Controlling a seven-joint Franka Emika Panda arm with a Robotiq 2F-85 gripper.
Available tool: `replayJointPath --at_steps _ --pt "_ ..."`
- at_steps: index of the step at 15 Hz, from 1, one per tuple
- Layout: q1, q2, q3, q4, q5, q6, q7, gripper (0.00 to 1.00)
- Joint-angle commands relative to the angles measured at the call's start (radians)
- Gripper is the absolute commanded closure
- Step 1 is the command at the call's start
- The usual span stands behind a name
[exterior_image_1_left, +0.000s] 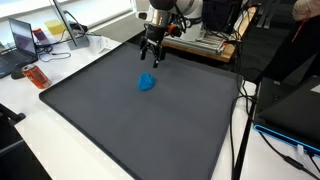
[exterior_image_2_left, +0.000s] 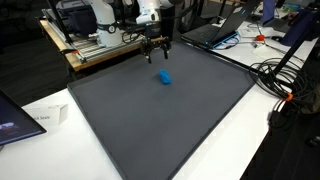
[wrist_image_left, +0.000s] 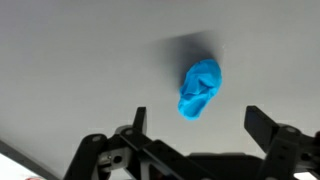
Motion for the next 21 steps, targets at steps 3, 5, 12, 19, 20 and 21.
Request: replayJointPath --at_steps 3,5,12,19,20,21 --pt "-0.169 0.077 0.162 0.091 0.07 0.019 -0.223 0.0" --pt "-0.225 0.096 0.221 0.117 0.08 0.043 -0.271 0.0" --pt "-0.389 0.176 0.398 0.249 0.146 0.203 -0.498 0.0" --pt "-0.473 0.235 0.483 0.334 0.155 0.281 -0.65 0.0" --pt "-0.473 0.247 0.483 0.346 0.151 0.292 -0.652 0.0" --pt "-0.475 0.26 0.486 0.357 0.149 0.302 -0.656 0.0"
